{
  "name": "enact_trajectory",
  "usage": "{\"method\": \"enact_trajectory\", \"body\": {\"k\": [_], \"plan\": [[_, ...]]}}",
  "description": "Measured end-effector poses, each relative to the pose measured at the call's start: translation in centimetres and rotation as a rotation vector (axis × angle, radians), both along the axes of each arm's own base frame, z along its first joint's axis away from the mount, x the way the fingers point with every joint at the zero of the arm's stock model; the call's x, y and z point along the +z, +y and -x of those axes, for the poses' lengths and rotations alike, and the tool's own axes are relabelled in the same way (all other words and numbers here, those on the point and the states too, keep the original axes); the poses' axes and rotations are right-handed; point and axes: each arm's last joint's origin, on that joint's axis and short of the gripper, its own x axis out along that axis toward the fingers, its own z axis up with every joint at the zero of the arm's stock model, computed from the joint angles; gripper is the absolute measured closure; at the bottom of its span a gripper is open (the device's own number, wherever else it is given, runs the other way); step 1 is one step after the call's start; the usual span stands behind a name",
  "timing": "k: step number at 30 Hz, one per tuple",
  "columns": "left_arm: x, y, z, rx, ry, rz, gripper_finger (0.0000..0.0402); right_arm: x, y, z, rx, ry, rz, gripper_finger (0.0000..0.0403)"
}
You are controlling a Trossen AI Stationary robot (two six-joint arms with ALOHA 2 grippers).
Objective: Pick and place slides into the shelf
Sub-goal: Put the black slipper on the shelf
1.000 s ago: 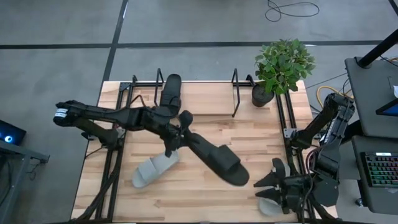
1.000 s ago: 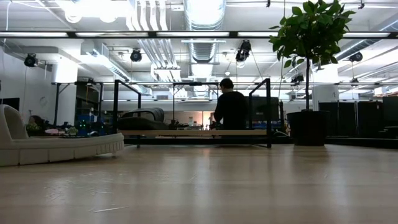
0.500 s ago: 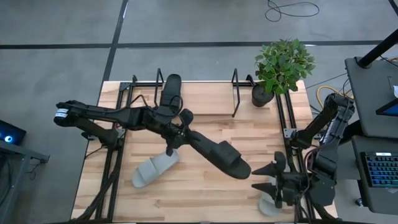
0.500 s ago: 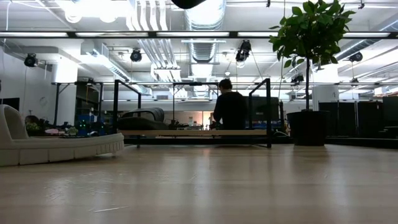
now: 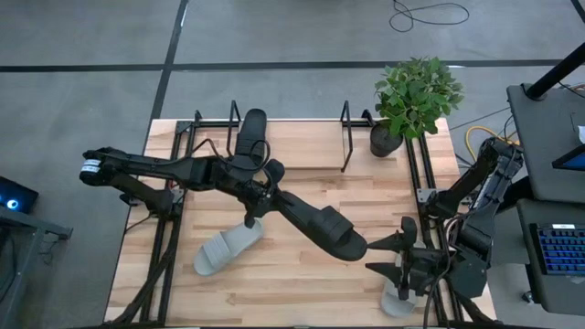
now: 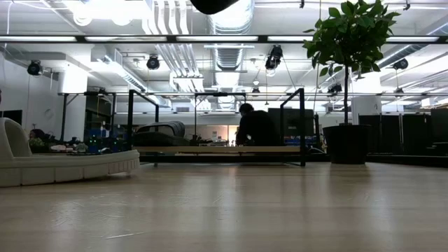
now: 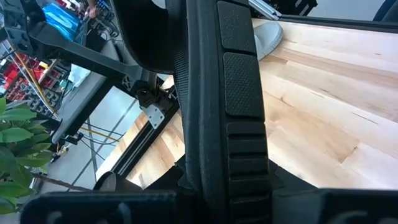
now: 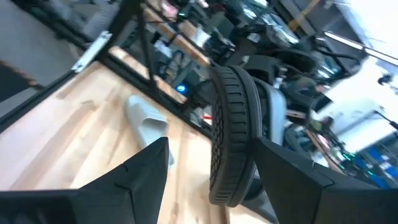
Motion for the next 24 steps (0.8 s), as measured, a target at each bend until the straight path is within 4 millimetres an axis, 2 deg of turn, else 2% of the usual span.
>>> {"method": "enact_trajectory", "body": {"k": [13,24], "plan": [[-1.5,0.1,-0.1,0.028,-0.008,-0.010,0.0355,0.1,-0.3,0.1,-0.106,-0.040,-0.009,0.0172],[-1.2,0.2,0.0,0.079,-0.019,-0.016,0.0355,0.3,-0.2,0.5,-0.126,-0.057,-0.022,0.0172]]}}
